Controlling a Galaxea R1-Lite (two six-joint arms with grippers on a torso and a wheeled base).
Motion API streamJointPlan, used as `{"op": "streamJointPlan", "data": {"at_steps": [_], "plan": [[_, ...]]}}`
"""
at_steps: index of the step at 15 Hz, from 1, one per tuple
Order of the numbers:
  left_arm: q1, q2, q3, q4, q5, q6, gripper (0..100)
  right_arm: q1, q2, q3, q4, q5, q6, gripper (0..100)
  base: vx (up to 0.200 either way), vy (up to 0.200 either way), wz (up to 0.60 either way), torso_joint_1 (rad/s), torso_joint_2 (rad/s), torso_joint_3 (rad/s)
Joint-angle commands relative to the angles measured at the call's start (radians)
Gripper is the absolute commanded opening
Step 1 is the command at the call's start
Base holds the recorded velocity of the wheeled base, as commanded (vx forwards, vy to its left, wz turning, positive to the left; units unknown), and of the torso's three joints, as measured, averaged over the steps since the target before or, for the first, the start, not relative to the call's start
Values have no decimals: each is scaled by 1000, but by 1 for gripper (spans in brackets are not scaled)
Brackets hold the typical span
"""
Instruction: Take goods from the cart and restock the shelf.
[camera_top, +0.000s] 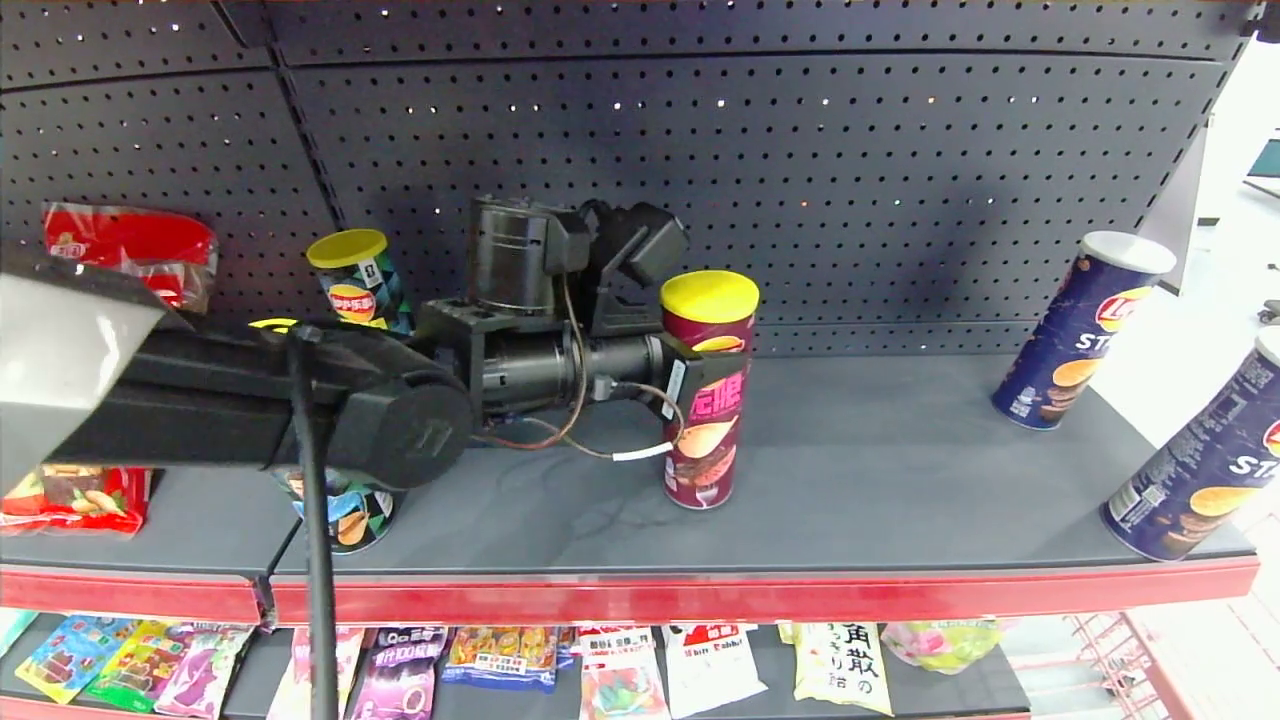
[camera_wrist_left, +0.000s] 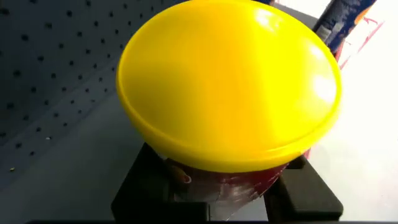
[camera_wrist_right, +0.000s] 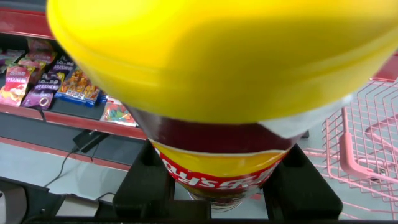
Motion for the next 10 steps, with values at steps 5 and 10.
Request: {"op": "streamJointPlan", "data": {"at_steps": [5,10], "plan": [[-4,-72,135,-64,8,-5,0,1,2,0,0,1,0,0,0,0,0,0,0,0],[-28,-58,141,-65,8,-8,0,1,2,0,0,1,0,0,0,0,0,0,0,0]]}}
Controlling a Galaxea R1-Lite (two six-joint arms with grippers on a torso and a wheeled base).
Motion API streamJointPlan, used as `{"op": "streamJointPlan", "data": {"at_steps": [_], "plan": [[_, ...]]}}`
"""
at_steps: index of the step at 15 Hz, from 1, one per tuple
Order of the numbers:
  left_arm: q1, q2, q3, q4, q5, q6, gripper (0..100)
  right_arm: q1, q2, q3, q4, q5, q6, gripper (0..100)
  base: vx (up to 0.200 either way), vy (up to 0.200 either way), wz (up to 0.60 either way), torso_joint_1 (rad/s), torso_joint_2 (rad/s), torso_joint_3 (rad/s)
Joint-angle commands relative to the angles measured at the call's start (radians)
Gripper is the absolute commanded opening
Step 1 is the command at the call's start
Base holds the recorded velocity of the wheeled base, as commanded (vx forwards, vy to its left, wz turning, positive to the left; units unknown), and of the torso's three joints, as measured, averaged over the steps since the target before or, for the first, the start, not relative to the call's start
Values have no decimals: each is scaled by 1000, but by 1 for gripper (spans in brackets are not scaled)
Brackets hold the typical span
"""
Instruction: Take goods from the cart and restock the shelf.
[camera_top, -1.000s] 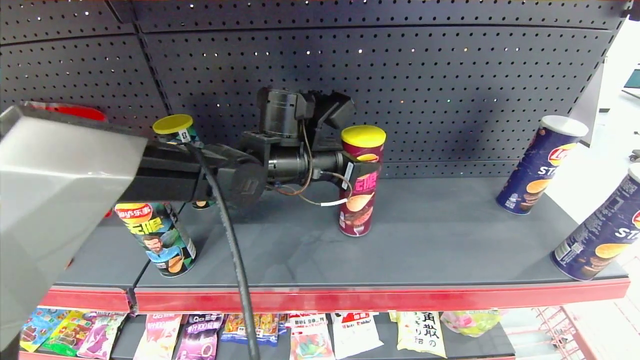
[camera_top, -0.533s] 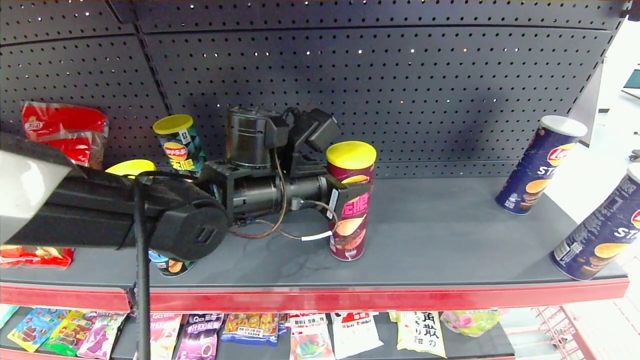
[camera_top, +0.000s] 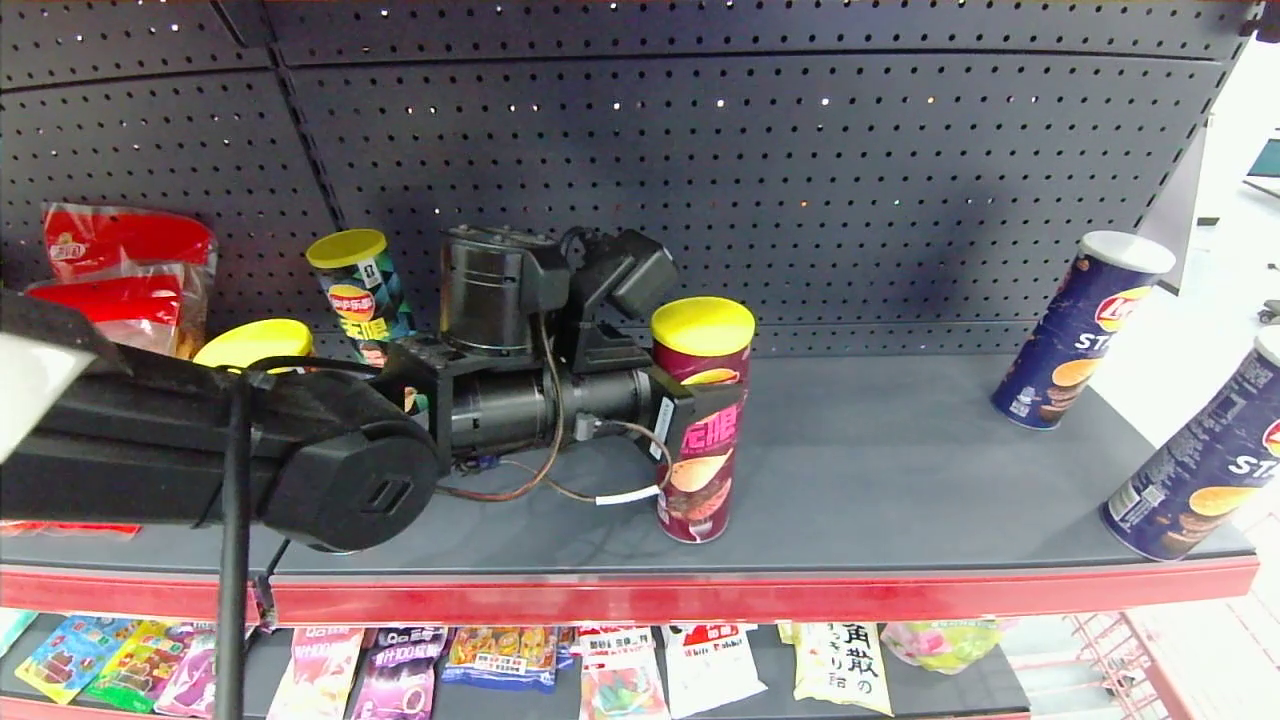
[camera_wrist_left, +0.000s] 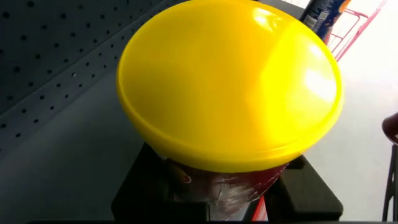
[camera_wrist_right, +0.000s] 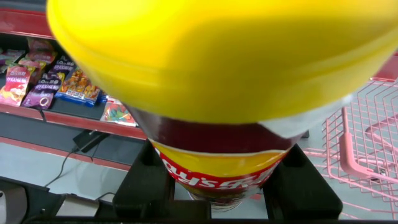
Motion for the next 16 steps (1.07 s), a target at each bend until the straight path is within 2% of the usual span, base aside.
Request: {"op": "streamJointPlan", "data": {"at_steps": [1,4,9,13,16], "plan": [[-11,14,0,-3,2,3,0,1,2,0,0,1,0,0,0,0,0,0,0,0],[-26,28,0,-9,26,1,0,1,2,0,0,1,0,0,0,0,0,0,0,0],[-60,26,0,-9,25,-6,0,1,2,0,0,1,0,0,0,0,0,0,0,0],[-61,13,4,-7,20,-6,0,1,2,0,0,-1,0,0,0,0,0,0,0,0],[-68,-17,49,-7,19,-8,0,1,2,0,0,1,0,0,0,0,0,0,0,0]]}}
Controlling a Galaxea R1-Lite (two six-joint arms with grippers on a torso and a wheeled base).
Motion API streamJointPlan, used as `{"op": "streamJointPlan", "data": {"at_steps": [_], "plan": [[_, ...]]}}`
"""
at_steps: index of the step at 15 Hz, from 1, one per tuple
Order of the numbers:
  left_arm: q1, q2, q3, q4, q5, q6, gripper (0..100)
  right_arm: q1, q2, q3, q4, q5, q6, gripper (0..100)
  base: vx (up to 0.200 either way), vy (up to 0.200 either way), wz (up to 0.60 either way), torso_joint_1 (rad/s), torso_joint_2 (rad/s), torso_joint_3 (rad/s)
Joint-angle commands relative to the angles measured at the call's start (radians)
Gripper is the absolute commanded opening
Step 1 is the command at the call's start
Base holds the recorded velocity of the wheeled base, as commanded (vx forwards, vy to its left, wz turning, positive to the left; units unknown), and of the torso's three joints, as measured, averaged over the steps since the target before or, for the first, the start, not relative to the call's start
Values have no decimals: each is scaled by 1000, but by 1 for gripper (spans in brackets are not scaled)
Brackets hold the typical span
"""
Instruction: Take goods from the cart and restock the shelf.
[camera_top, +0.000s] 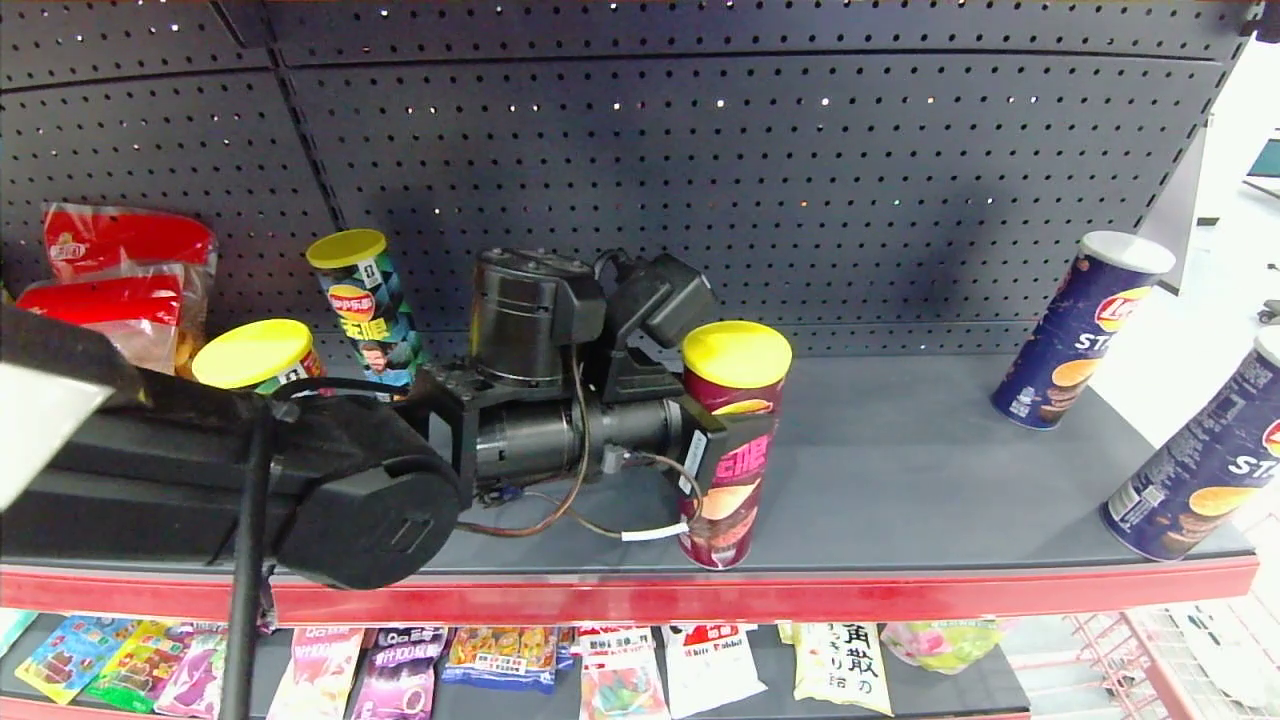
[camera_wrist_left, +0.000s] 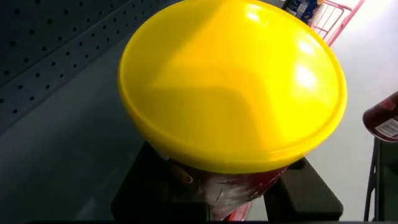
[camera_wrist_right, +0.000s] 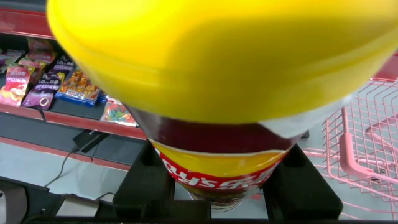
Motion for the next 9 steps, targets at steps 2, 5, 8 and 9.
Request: {"op": "streamJointPlan", "data": {"at_steps": [2,5,8,9], "plan": [[-2,-39,45,0,1,-25,0,1,2,0,0,1,-2,0,0,0,0,0,0,0],[-3,-43,48,0,1,-32,0,1,2,0,0,1,-2,0,0,0,0,0,0,0],[-5,-42,49,0,-1,-23,0,1,2,0,0,-1,-3,0,0,0,0,0,0,0],[-5,-40,48,0,-1,-23,0,1,2,0,0,-1,-3,0,0,0,0,0,0,0]]}}
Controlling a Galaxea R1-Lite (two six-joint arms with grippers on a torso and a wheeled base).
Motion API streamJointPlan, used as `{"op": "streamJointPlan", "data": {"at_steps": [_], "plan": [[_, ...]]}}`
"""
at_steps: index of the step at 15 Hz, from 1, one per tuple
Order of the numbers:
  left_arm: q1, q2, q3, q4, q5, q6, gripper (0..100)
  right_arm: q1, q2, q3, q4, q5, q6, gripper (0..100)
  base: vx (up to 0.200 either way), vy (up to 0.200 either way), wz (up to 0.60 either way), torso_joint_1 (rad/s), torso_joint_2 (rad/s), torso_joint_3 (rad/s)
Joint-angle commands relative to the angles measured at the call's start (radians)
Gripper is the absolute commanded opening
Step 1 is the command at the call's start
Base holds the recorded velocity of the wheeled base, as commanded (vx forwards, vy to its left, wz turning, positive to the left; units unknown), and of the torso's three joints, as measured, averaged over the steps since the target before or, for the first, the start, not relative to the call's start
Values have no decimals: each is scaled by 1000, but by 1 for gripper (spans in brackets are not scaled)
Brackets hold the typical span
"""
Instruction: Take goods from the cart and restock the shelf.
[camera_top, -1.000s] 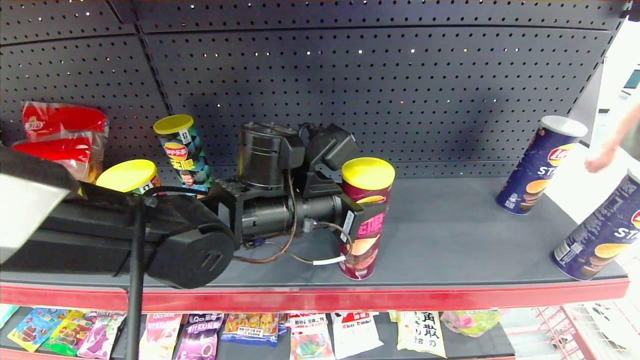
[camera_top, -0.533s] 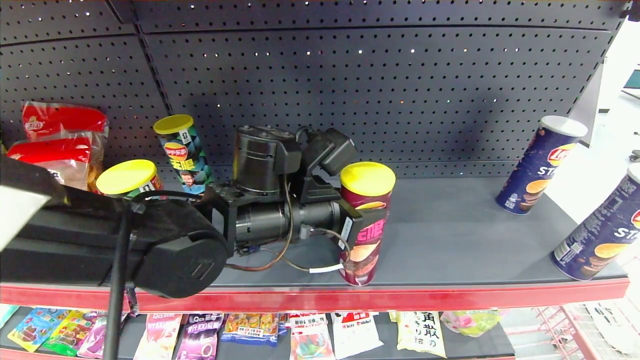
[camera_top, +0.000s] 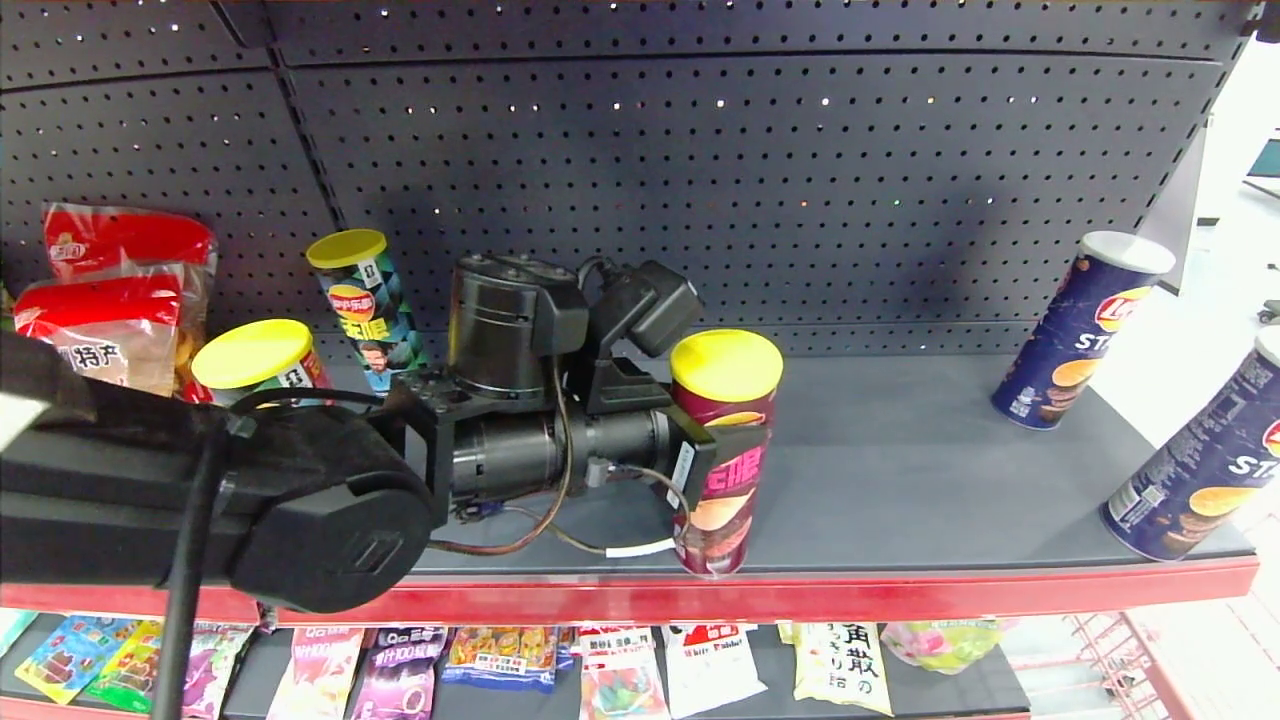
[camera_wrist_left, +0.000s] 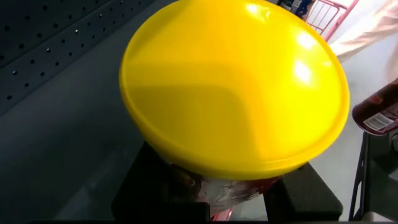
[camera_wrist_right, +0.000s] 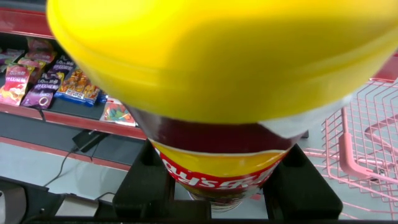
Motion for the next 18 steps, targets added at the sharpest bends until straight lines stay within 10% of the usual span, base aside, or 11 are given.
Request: {"op": "streamJointPlan", "data": {"at_steps": [1,5,6,12,18], "plan": [[0,-1,0,-2,-1,1,0,0,2,0,0,0,0,0,0,0,0,0,0,0],[0,3,1,-2,-1,23,0,0,2,0,0,0,0,0,0,0,0,0,0,0],[0,6,1,-2,-4,44,100,0,2,0,0,0,0,0,0,0,0,0,0,0],[4,-11,21,-2,-3,49,100,0,2,0,0,0,0,0,0,0,0,0,0,0],[58,-257,320,-31,17,43,100,2,2,0,0,3,-2,0,0,0,0,0,0,0]]}}
